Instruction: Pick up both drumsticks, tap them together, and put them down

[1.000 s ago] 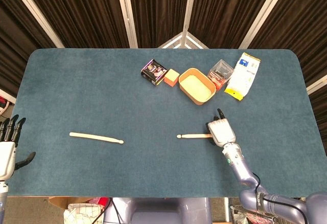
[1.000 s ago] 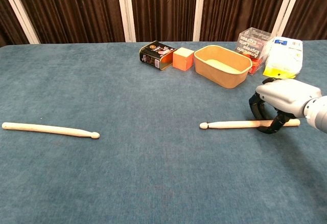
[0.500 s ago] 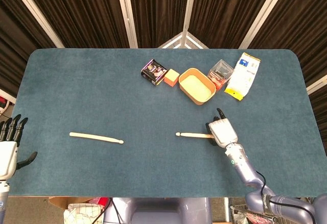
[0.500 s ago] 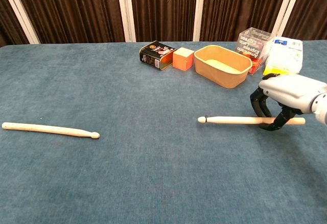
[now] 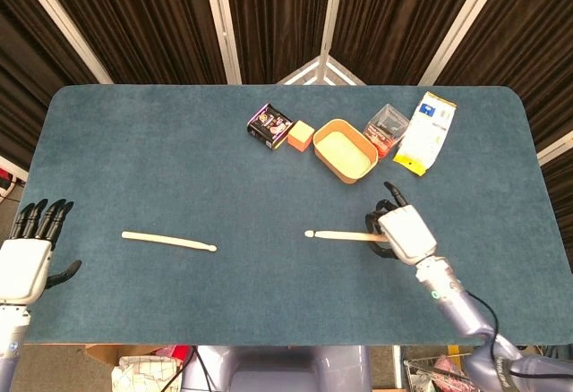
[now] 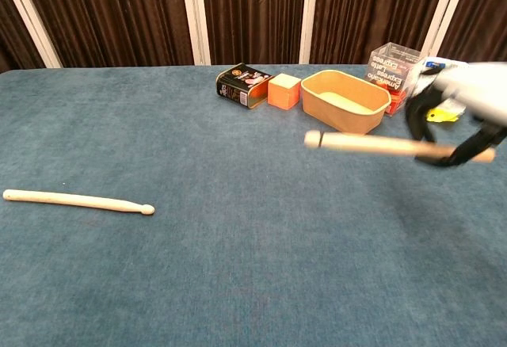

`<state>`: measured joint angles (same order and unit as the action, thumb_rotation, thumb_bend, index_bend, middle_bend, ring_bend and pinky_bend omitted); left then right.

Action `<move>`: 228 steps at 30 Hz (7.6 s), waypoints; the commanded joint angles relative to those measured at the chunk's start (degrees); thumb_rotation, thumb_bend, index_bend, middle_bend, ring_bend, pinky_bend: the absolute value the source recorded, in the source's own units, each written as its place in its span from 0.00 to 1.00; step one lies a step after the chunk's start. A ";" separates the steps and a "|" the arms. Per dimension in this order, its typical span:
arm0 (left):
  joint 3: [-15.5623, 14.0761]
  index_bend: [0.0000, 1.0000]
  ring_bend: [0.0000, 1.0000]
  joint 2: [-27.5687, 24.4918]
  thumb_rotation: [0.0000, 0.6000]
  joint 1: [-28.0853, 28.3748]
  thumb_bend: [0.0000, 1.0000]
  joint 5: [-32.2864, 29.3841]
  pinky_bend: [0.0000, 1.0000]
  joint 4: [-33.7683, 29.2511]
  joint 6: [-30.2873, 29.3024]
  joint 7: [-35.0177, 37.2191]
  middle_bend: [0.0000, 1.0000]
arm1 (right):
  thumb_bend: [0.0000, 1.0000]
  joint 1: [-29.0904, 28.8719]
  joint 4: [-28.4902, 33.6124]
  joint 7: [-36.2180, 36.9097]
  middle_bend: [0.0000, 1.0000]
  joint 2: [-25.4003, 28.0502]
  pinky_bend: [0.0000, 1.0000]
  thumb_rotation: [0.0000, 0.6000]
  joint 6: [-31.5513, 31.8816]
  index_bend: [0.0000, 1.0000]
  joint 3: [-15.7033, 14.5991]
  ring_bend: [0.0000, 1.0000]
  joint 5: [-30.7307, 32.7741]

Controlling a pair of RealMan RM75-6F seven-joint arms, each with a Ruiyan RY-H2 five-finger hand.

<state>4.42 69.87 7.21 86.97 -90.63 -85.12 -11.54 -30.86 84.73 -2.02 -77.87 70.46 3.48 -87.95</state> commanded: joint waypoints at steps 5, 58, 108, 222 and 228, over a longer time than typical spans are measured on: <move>0.70 0.10 0.00 0.64 1.00 5.06 0.27 -2.13 0.00 5.87 9.01 3.74 0.13 | 0.39 3.44 9.56 10.14 0.65 12.25 0.00 1.00 7.92 0.73 3.71 0.34 -1.47; -3.21 0.44 0.07 22.98 1.00 17.24 0.40 -0.28 0.00 33.64 20.60 14.50 0.50 | 0.39 9.05 17.26 20.33 0.66 20.66 0.00 1.00 9.63 0.77 11.73 0.37 7.43; -2.98 0.60 0.16 24.89 1.00 17.14 0.46 -1.63 0.00 35.01 18.11 9.59 0.67 | 0.39 9.25 14.61 20.41 0.67 19.40 0.00 1.00 8.14 0.77 12.40 0.38 7.30; 6.97 0.62 0.19 22.97 1.00 26.19 0.44 3.74 0.02 -3.37 3.92 7.93 0.69 | 0.41 -5.14 26.35 -0.89 0.69 9.22 0.00 1.00 0.31 0.79 14.60 0.40 10.74; 4.19 0.62 0.19 17.39 1.00 22.46 0.44 5.44 0.02 0.60 0.70 11.82 0.69 | 0.41 -3.54 20.22 5.58 0.69 9.56 0.00 1.00 0.28 0.79 13.85 0.40 10.85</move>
<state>9.60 88.84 31.00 91.97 -91.54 -83.30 -1.22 -35.12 106.88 1.64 -68.44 70.81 17.72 -77.20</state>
